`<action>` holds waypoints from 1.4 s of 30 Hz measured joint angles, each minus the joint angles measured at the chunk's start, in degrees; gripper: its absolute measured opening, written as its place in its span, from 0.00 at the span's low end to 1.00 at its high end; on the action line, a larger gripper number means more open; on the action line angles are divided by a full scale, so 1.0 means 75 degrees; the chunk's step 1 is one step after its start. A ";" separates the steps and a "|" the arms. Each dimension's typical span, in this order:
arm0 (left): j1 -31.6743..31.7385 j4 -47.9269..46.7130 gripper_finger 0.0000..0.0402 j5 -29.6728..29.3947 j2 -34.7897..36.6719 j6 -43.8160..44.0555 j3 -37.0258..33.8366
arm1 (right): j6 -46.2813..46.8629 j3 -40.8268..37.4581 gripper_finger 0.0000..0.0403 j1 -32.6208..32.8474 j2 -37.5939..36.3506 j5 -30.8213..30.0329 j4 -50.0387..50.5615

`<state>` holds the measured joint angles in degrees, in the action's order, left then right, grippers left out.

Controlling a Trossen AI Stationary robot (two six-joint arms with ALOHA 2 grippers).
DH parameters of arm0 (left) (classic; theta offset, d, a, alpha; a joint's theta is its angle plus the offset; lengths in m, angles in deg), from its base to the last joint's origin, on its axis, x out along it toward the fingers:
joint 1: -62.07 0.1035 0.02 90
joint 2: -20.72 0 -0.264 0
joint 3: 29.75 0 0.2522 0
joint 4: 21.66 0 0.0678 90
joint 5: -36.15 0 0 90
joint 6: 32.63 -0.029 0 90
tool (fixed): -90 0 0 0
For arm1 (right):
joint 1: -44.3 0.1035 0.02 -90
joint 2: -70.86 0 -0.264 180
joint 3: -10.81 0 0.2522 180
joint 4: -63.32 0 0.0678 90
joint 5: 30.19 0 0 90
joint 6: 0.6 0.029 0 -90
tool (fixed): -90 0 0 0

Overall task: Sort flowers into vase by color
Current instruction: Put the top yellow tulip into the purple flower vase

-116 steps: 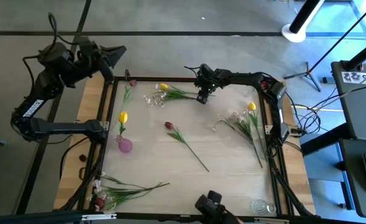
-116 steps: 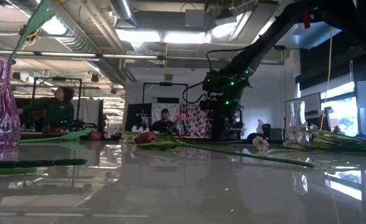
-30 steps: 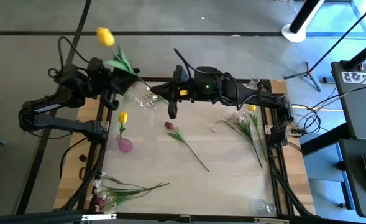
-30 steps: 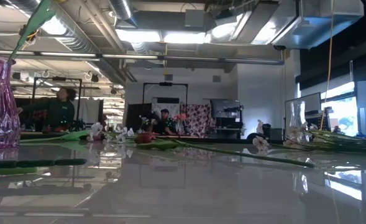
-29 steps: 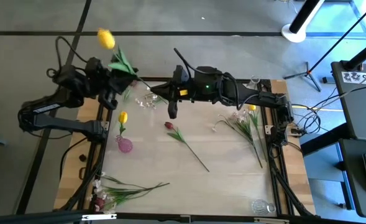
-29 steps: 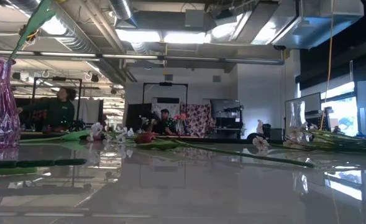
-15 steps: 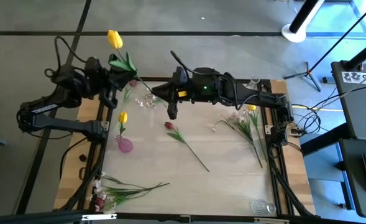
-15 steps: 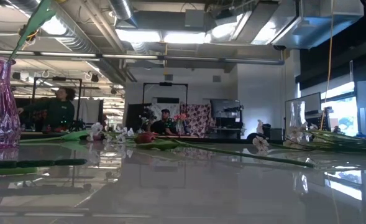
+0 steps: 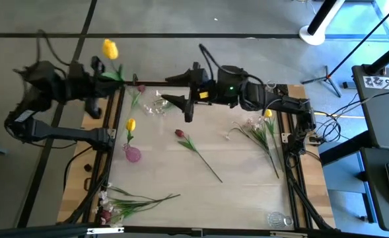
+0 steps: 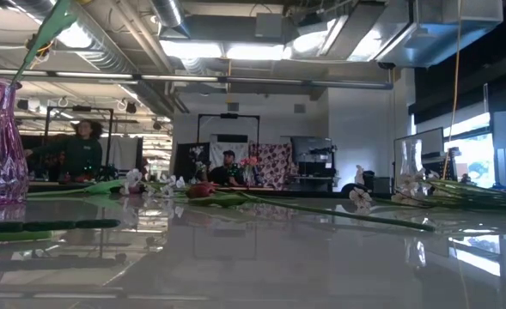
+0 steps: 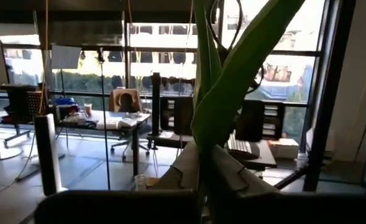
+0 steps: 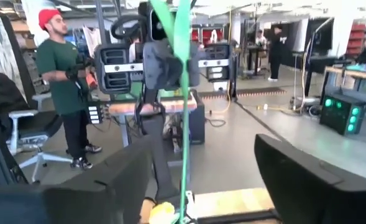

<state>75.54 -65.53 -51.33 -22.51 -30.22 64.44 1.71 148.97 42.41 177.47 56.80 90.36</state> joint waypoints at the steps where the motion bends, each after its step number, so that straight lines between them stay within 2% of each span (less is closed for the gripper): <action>1: 0.0000 -0.0278 0.01 0.0048 0.0075 0.0006 0.0166 | -0.0064 0.0000 0.72 0.0000 -0.0026 0.0002 -0.0026; 5: 0.0000 -0.1181 0.01 0.0439 0.0489 0.0129 0.0510 | -0.0114 -0.0003 0.73 0.0009 -0.0165 0.0000 0.0036; 13: 0.0000 -0.2029 0.02 0.0592 0.1448 0.0610 0.0225 | -0.0146 -0.0003 0.71 0.0009 -0.0368 0.0000 0.0012; 23: 0.0000 -0.3991 0.02 0.0315 0.1540 0.0642 0.0196 | -0.0152 -0.0006 0.71 0.0006 -0.0435 -0.0143 0.0104; 29: 0.0000 -0.4076 0.01 0.0403 0.1881 0.0504 0.0174 | -0.0151 -0.0006 0.71 0.0006 -0.0432 -0.0202 0.0490; 34: 0.0000 -0.3704 0.01 0.0399 0.2375 0.0417 -0.0503 | -0.0136 -0.0006 0.71 0.0006 -0.0429 -0.0425 0.0743; 37: 0.0000 -0.3869 0.01 0.0353 0.2653 0.0801 -0.1114 | -0.0083 -0.0006 0.71 0.0006 -0.0429 -0.0572 0.0818; 40: 0.0000 -0.4288 0.01 0.0203 0.2659 0.0821 -0.1636 | -0.0076 -0.0006 0.71 0.0006 -0.0428 -0.0686 0.0903; 42: 0.0000 -0.3902 0.01 0.0441 0.2677 0.1001 -0.1965 | -0.0073 -0.0006 0.71 0.0006 -0.0426 -0.0720 0.0898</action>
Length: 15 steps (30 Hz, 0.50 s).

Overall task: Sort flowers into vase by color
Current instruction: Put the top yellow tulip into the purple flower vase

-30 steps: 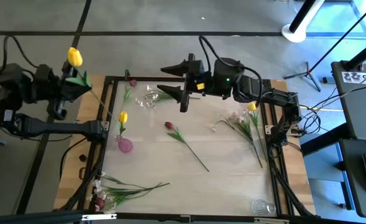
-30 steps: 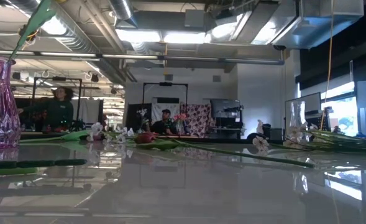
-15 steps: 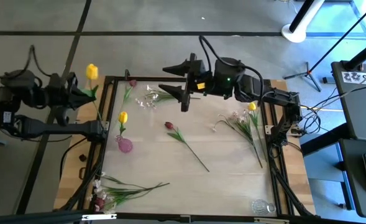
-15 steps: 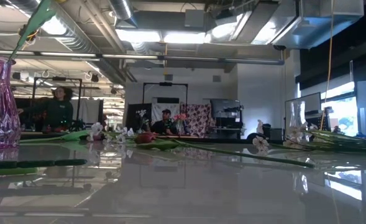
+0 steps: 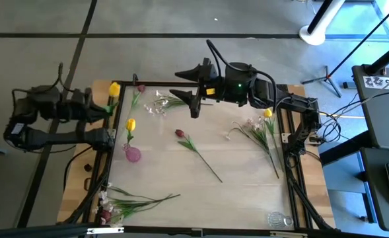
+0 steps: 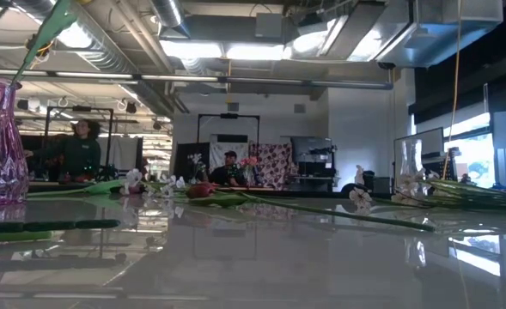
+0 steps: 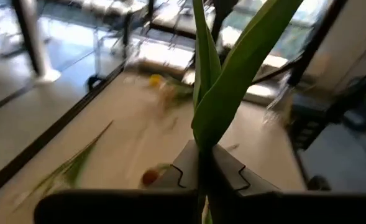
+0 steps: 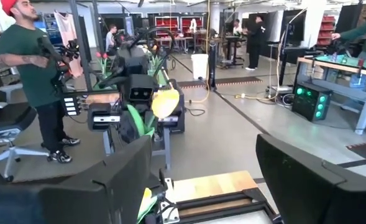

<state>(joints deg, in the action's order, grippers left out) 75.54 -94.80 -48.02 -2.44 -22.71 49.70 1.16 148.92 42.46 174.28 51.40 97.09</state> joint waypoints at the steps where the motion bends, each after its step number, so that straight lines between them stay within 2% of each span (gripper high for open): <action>1: 0.0000 0.0423 0.01 0.0155 0.0034 0.0002 -0.0197 | 0.0012 0.0000 0.71 0.0000 0.0000 -0.0006 -0.0006; 6: 0.0000 0.1627 0.01 0.0777 0.0426 -0.0053 -0.0900 | 0.0348 0.0000 0.71 -0.0003 0.0000 -0.0015 0.0120; 10: 0.0000 0.1775 0.00 0.0901 0.0964 -0.0124 -0.1385 | 0.0574 0.0000 0.71 0.0000 0.0000 -0.0018 0.0374; 15: 0.0000 0.2706 0.00 0.0957 0.1956 -0.0205 -0.2050 | 0.0763 0.0000 0.71 -0.0004 0.0003 -0.0030 0.0571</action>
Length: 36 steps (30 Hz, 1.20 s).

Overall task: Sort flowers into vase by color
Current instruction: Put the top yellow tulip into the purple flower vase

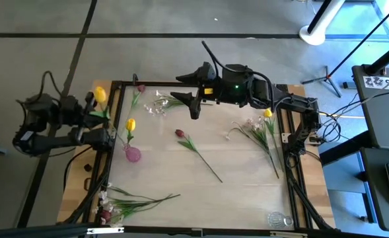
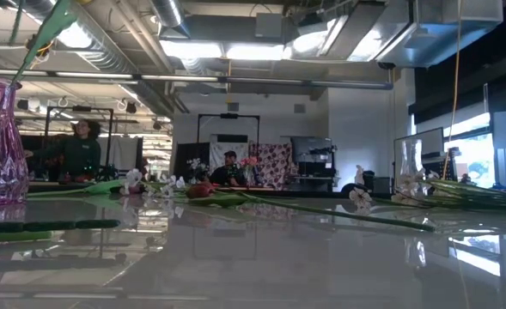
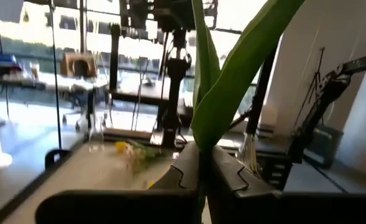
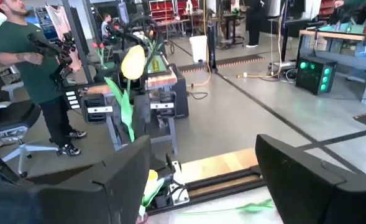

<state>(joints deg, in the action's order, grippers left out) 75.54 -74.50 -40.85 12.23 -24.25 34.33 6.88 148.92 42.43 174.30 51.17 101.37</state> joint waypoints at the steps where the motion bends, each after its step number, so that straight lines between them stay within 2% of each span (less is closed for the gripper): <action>1: 0.0000 0.0051 0.00 -0.0001 0.0171 -0.0064 -0.0106 | 0.0007 0.0000 0.71 -0.0002 0.0000 -0.0071 -0.0010; 5: 0.0000 0.0089 0.00 -0.0019 0.0709 -0.0192 -0.0503 | 0.0015 0.0000 0.71 -0.0002 0.0000 -0.0395 -0.0014; 12: 0.0000 0.0064 0.00 -0.0039 0.1086 -0.0198 -0.1015 | 0.0199 0.0000 0.71 -0.0002 0.0000 -0.0587 -0.0008; 20: 0.0000 -0.0082 0.00 -0.0060 0.1092 -0.0596 -0.0959 | 0.0417 0.0000 0.71 -0.0002 0.0000 -0.0590 -0.0017; 25: 0.0000 -0.0765 0.00 0.0007 0.1092 -0.0600 -0.0959 | 0.0426 0.0000 0.71 -0.0002 0.0000 -0.0599 -0.0017; 30: 0.0000 -0.0820 0.00 0.0007 0.1092 -0.0562 -0.0959 | 0.0378 0.0000 0.71 -0.0002 0.0000 -0.0853 -0.0017; 36: 0.0000 -0.1004 0.09 -0.0054 0.1095 -0.0553 -0.0959 | 0.0368 0.0000 0.71 -0.0002 0.0000 -0.0947 -0.0020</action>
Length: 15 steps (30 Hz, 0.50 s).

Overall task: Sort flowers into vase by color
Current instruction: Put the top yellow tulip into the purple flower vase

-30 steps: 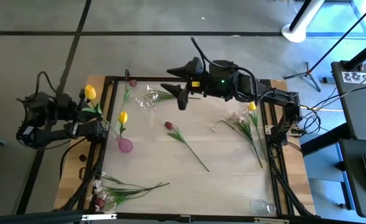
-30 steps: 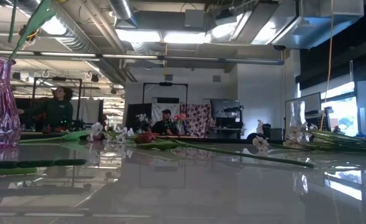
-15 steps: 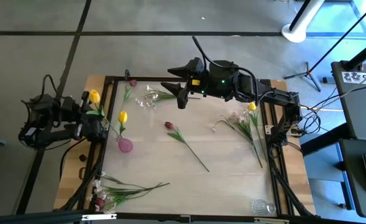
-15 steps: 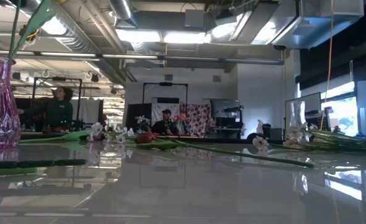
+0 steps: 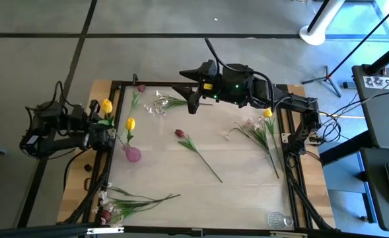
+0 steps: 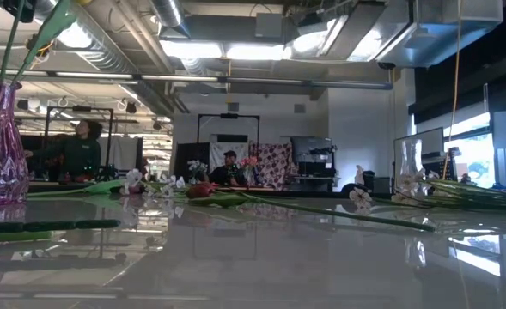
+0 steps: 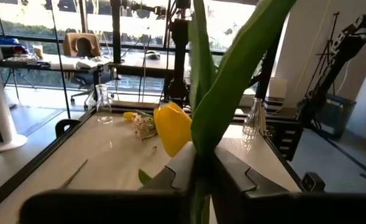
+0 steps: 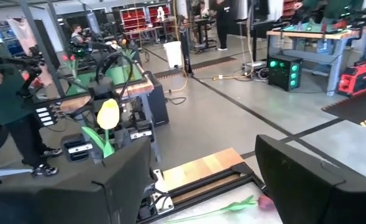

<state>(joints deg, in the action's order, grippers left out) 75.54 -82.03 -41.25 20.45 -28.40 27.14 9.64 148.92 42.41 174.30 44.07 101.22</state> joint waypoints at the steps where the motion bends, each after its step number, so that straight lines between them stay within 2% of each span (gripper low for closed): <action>1: 0.0001 -0.0046 0.11 -0.0003 0.0000 0.0022 0.0000 | -0.0012 0.0000 0.71 0.0000 0.0000 -0.0052 -0.0001; 8: 0.0000 -0.0135 0.22 -0.0125 -0.0003 0.0805 0.0000 | -0.0414 0.0000 0.73 0.0000 0.0000 -0.0168 -0.0162; 15: 0.0000 -0.0580 0.31 0.0404 -0.0009 0.1161 0.0012 | -0.0431 0.0000 0.75 0.0000 -0.0002 -0.0186 -0.0169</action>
<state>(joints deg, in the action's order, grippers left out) 75.54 -86.38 -38.22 20.38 -19.69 27.23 6.41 148.92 42.41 174.28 42.68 99.95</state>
